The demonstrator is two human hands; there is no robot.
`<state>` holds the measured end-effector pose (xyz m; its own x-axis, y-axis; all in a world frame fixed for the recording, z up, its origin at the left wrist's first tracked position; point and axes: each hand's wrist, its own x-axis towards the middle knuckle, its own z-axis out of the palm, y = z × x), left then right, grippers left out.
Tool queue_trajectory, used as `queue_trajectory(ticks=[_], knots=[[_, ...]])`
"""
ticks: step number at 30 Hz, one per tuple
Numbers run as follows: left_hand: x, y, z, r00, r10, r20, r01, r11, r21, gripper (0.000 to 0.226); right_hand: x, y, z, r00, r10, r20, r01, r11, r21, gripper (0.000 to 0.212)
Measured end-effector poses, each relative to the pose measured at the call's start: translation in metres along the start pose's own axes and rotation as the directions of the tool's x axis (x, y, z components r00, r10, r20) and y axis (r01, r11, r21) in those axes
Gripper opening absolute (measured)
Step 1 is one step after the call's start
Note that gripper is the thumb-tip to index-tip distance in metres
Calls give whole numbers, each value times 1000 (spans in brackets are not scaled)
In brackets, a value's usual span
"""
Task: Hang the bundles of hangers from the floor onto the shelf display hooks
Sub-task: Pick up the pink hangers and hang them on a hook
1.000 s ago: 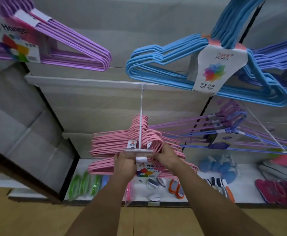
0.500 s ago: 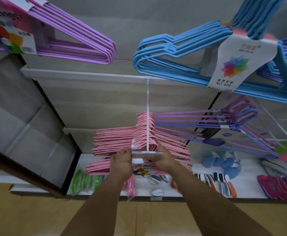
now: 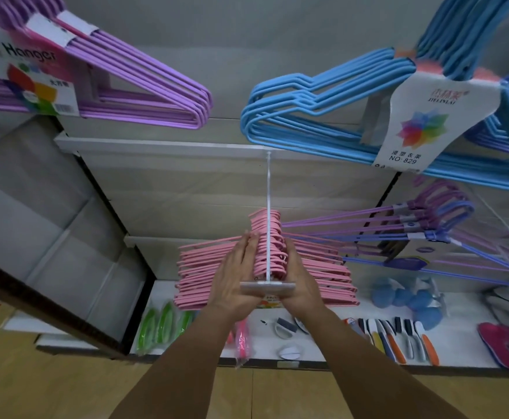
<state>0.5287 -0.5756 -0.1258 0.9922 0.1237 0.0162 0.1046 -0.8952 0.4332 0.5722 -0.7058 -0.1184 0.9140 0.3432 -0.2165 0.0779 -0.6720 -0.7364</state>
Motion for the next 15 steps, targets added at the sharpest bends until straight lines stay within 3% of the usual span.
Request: queue_trajectory(ticks=[5,11,15], knots=[[6,-5,2,1000,30,3,-30,999,43,99,8,6,-2,1000,4,8,-3,989,-149,78],[21,1,-4,1000,14,-12,-14,1000,15,78,26,2,-5,1000,14,19,-11,988,-156,88],[25,-1,-5,999,32,-1,-32,999,17,77,31,5,-3,1000,-6,-3,5,988,-152,84]])
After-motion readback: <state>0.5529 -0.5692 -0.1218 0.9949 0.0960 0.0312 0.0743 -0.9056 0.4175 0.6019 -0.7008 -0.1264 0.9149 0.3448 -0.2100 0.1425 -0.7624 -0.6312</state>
